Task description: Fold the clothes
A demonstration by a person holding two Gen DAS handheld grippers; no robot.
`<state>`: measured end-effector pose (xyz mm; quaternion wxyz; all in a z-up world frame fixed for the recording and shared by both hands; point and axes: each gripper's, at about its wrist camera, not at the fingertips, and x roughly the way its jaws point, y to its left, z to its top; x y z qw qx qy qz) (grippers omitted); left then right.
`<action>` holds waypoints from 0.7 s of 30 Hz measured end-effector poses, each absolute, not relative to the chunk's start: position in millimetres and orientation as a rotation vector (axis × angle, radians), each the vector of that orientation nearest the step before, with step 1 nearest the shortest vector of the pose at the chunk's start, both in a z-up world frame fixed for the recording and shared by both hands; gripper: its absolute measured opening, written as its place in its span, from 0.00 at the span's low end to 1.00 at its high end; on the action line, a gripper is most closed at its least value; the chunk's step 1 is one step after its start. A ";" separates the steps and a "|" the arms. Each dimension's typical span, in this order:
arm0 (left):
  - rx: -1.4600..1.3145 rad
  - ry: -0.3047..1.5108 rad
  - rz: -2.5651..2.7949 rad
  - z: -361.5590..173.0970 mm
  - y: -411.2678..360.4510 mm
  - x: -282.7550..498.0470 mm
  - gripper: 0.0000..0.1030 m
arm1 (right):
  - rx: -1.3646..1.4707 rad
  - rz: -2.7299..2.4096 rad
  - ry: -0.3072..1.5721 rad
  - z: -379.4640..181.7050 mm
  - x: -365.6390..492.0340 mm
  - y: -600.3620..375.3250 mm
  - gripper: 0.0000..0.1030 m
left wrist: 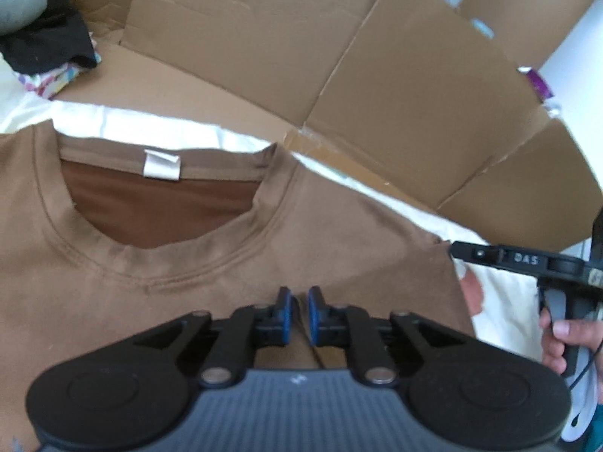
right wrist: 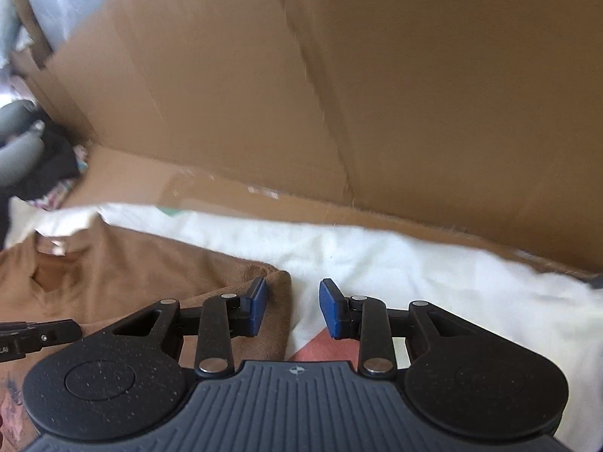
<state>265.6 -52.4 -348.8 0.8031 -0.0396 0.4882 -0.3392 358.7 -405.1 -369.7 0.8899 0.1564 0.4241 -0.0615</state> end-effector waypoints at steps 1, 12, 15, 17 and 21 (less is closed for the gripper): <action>-0.082 1.047 -0.731 -346.3 -50.3 261.4 0.12 | 0.324 -0.120 0.866 -362.9 350.9 -404.4 0.36; -0.091 1.143 -0.780 -333.2 -38.8 212.6 0.13 | 0.290 -0.093 0.825 -323.5 258.8 -375.7 0.36; -0.091 1.164 -0.792 -331.9 -37.4 200.7 0.20 | 0.256 -0.094 0.834 -317.8 235.9 -364.3 0.36; -0.092 1.179 -0.800 -331.1 -36.5 192.8 0.30 | 0.237 -0.091 0.840 -315.6 220.0 -357.0 0.37; -0.092 1.208 -0.816 -329.4 -34.6 176.9 0.43 | 0.207 -0.092 0.862 -318.4 191.6 -343.0 0.37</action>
